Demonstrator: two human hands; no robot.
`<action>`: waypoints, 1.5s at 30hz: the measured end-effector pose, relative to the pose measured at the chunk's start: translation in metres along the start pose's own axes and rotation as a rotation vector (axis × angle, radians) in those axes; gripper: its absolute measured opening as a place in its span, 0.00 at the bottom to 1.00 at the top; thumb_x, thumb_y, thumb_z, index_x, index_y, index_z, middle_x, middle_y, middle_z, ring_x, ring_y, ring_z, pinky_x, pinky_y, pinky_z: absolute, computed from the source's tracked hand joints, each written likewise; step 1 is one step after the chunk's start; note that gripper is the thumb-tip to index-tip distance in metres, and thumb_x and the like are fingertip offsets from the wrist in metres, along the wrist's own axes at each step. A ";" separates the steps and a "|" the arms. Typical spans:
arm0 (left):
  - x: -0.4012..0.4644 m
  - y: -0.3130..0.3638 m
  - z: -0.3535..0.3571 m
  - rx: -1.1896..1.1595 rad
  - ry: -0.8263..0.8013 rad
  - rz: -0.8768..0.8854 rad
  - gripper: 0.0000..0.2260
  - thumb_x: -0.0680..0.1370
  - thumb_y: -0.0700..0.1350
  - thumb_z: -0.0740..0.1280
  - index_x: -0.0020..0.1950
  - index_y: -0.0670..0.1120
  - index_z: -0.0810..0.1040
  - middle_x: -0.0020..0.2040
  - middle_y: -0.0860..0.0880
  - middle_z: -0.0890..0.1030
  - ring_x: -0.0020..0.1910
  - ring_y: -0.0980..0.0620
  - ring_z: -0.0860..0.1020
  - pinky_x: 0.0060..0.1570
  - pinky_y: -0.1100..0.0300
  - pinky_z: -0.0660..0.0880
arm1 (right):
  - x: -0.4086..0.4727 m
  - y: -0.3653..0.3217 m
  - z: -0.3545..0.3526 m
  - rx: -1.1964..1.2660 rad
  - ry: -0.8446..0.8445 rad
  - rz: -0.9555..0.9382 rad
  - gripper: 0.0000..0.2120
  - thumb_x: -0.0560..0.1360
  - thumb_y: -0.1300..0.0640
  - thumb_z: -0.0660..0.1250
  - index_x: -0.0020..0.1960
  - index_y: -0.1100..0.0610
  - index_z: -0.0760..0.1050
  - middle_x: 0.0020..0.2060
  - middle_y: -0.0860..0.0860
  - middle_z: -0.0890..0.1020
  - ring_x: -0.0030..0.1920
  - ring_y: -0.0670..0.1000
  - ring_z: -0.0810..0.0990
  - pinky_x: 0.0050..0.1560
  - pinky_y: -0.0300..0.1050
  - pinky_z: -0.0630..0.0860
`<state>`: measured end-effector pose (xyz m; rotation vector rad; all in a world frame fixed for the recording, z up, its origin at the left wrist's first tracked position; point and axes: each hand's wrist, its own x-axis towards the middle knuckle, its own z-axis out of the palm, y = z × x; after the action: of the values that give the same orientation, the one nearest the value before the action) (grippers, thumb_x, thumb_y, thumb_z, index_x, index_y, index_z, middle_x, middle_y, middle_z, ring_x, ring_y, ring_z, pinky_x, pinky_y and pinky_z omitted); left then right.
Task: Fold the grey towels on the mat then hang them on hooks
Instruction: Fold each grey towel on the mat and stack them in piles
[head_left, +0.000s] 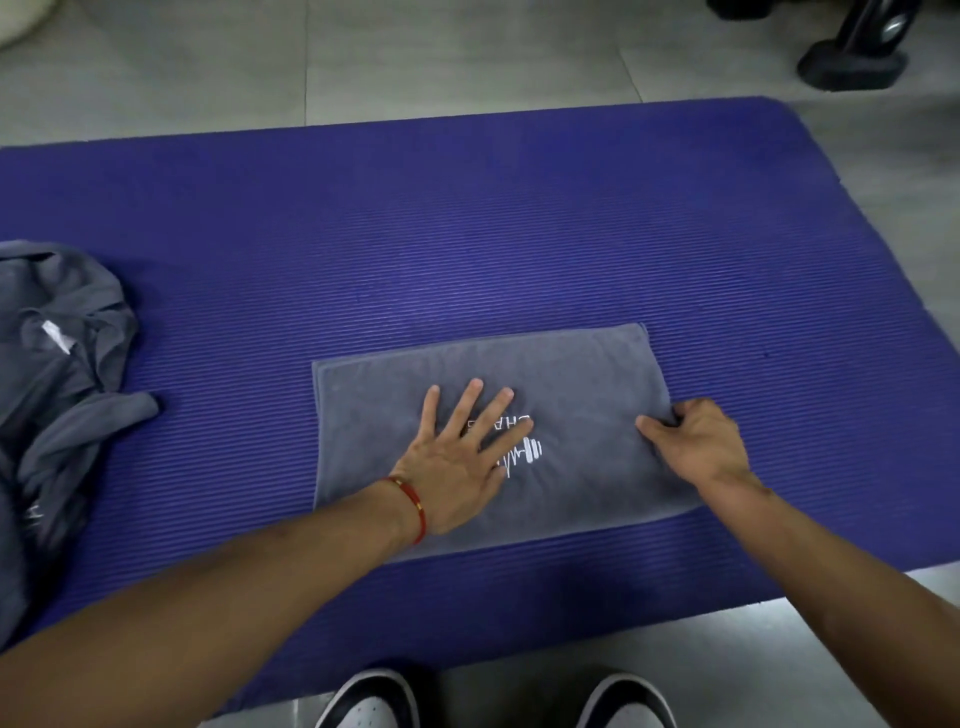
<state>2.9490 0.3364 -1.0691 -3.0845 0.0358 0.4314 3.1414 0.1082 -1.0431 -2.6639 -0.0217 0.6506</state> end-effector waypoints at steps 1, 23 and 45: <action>0.000 -0.001 0.000 -0.003 -0.011 0.002 0.27 0.84 0.59 0.42 0.81 0.57 0.36 0.82 0.48 0.37 0.80 0.39 0.35 0.73 0.28 0.44 | 0.000 -0.002 -0.001 0.069 -0.030 0.012 0.12 0.74 0.46 0.74 0.44 0.55 0.81 0.37 0.51 0.83 0.44 0.56 0.83 0.45 0.47 0.75; -0.055 -0.016 -0.076 -1.383 0.604 -0.941 0.03 0.79 0.44 0.68 0.48 0.47 0.81 0.36 0.50 0.84 0.34 0.56 0.81 0.40 0.56 0.79 | -0.133 -0.126 0.019 0.194 -0.429 -0.820 0.07 0.78 0.53 0.71 0.55 0.45 0.80 0.47 0.37 0.83 0.50 0.37 0.80 0.50 0.29 0.73; -0.083 -0.079 0.005 -0.758 0.424 -0.909 0.11 0.82 0.50 0.62 0.63 0.48 0.73 0.53 0.50 0.80 0.49 0.46 0.79 0.49 0.45 0.76 | -0.080 -0.101 0.051 -0.524 -0.238 -1.123 0.23 0.83 0.45 0.52 0.76 0.46 0.68 0.78 0.43 0.63 0.74 0.47 0.65 0.69 0.53 0.71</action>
<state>2.8694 0.4175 -1.0496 -3.2479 -1.7764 -0.3338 3.0553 0.2115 -1.0116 -2.4011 -1.7844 0.5720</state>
